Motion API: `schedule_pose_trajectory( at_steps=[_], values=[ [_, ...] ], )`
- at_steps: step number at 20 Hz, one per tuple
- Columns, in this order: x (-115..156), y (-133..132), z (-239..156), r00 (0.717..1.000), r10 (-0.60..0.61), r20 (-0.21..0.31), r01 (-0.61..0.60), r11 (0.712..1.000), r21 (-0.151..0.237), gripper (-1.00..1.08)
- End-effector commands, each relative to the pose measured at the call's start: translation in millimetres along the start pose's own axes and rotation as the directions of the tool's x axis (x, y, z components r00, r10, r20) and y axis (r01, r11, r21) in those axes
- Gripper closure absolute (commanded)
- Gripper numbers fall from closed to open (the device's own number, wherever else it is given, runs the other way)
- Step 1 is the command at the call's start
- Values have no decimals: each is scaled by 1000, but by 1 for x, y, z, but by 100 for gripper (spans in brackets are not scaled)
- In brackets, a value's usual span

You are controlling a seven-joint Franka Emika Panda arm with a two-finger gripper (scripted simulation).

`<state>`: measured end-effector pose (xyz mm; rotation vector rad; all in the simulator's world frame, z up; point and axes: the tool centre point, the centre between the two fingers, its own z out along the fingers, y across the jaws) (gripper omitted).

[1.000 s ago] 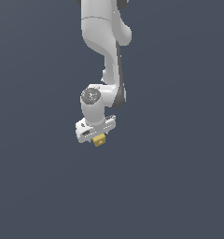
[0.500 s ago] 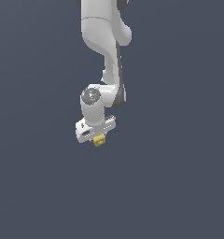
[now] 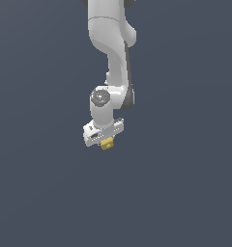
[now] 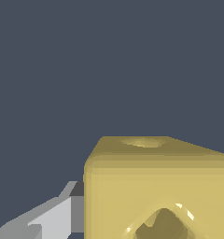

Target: Pick up the object and move it to a goal position.

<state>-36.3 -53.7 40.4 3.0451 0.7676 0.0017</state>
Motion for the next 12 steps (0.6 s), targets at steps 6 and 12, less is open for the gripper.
schedule_pose_trajectory(
  at_steps=[6,12],
  values=[
    [11,-65,0,1000,-2,0,2,1000,1,108],
    [24,-135,0,1000,-3,0,3,1000,1,108]
  ],
)
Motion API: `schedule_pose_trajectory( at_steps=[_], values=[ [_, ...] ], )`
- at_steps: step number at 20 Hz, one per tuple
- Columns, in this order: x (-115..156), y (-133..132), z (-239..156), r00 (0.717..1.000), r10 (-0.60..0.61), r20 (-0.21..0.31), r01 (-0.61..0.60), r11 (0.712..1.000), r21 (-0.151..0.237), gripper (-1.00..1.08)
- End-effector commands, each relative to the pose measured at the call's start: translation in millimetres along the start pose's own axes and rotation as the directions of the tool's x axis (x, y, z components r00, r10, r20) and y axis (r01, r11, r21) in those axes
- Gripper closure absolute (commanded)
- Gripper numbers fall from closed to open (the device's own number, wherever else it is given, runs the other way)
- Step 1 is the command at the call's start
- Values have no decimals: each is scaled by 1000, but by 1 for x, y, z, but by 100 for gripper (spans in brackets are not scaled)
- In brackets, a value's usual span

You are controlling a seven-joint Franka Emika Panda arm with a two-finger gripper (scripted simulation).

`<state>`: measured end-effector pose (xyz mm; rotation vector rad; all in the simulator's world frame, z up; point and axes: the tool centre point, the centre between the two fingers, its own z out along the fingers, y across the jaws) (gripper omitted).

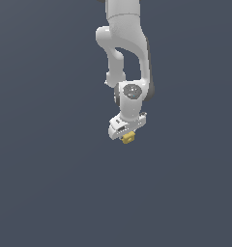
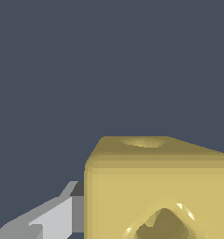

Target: Pick up the object and move it to a goal position.

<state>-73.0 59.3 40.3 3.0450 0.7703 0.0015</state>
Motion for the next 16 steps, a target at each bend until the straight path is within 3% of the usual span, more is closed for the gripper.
schedule_pose_trajectory(
  at_steps=[1,8,16],
  values=[
    [5,-29,0,1000,-1,0,1,1000,1,108],
    [17,-83,0,1000,-1,1,1,1000,1,108],
    [23,-104,0,1000,-1,1,1,1000,1,108]
  ],
)
